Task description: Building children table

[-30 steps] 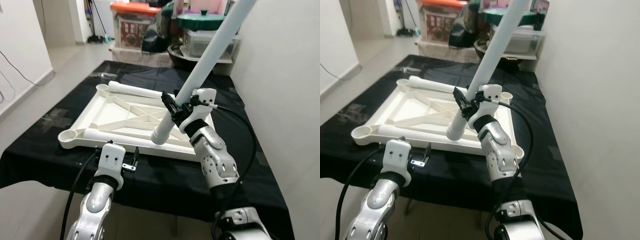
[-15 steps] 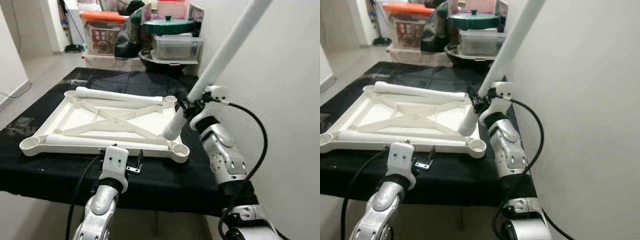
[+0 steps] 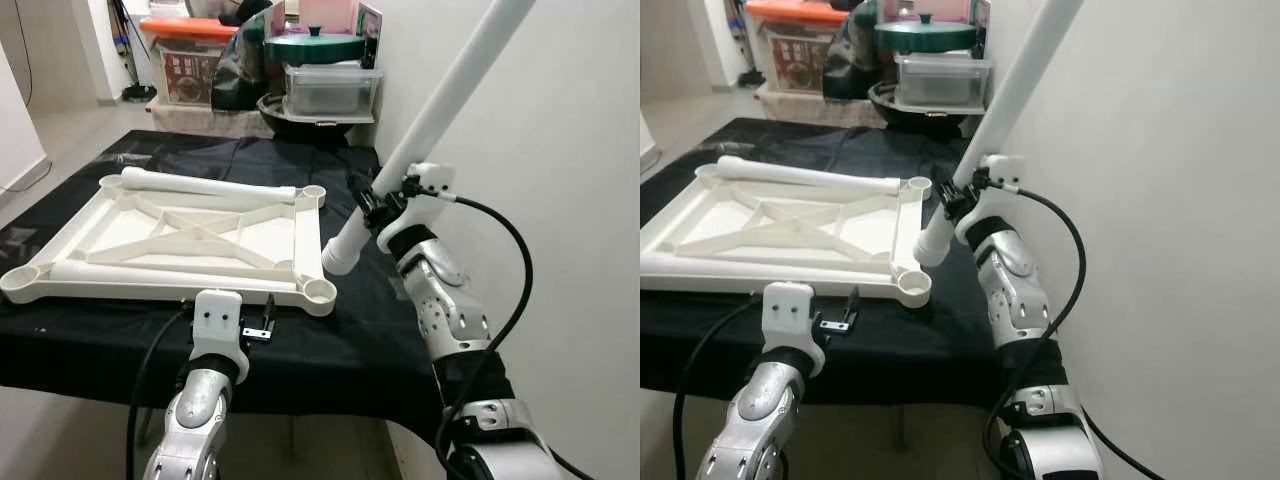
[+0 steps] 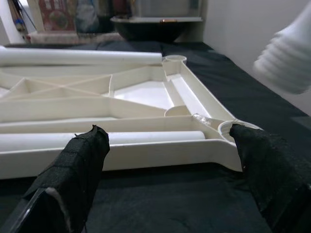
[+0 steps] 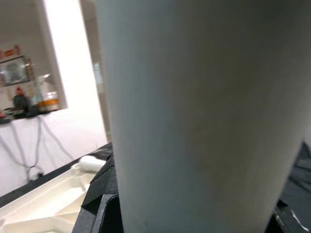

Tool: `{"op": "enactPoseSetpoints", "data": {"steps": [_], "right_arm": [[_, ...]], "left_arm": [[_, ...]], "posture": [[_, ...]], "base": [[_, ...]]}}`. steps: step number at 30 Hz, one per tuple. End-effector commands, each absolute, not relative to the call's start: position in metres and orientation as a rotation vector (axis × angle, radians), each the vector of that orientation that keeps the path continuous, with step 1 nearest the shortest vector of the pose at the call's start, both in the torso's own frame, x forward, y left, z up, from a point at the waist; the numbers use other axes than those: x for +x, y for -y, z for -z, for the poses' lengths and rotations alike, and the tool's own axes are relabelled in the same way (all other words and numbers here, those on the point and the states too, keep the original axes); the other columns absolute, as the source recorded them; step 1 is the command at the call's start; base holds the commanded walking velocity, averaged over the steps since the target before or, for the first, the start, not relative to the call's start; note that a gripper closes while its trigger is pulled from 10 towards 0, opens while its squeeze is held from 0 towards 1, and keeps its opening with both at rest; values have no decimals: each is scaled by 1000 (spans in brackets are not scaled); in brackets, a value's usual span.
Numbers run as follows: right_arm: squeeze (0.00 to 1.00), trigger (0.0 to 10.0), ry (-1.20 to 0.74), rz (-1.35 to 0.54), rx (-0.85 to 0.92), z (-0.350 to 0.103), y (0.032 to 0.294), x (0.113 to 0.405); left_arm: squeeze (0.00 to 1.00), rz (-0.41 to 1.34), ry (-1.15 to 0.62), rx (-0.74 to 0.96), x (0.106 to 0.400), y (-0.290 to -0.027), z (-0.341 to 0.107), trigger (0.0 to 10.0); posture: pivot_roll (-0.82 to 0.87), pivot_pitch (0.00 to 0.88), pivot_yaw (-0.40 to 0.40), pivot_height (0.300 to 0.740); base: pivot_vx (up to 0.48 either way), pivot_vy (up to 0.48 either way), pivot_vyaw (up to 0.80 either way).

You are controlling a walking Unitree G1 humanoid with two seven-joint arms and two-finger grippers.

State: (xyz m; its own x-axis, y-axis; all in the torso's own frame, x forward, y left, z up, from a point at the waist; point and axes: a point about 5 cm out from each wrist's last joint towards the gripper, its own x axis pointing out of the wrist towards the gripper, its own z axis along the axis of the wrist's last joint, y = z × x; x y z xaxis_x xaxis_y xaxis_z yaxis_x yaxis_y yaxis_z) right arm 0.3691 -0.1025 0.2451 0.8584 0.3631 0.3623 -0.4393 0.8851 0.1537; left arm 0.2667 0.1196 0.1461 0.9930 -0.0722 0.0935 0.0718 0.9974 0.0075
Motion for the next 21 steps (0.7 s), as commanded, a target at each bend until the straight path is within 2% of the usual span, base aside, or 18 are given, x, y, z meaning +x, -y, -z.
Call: {"op": "enactPoseSetpoints", "data": {"steps": [1,7,12,14,16,17,21], "right_arm": [[0,10000,366,-443,224,-253,98,369],[0,10000,350,-393,135,-257,98,383],[0,10000,320,-363,144,-263,105,394],[0,10000,313,-344,148,-267,111,400],[0,10000,313,-336,149,-268,113,402],[0,10000,315,-333,148,-271,116,404],[0,10000,317,-358,153,-278,121,410]], "left_arm": [[0,78,94,11,265,-118,-147,10000],[0,147,119,21,258,-102,-155,10000],[0,189,128,18,246,-93,-162,10000],[0,218,142,49,239,-90,-166,10000],[0,230,149,67,237,-89,-167,10000],[0,243,155,89,233,-88,-168,10000],[0,253,148,85,226,-86,-171,10000]], "posture": [[176,0,-95,740],[181,0,-102,740],[187,8,-108,740],[190,69,-114,740],[190,69,-114,740],[192,103,-117,740],[196,146,-109,740]], "base": [[0,0,0],[0,0,0],[0,0,198],[0,0,0],[0,0,0],[0,0,0],[0,0,0]]}}
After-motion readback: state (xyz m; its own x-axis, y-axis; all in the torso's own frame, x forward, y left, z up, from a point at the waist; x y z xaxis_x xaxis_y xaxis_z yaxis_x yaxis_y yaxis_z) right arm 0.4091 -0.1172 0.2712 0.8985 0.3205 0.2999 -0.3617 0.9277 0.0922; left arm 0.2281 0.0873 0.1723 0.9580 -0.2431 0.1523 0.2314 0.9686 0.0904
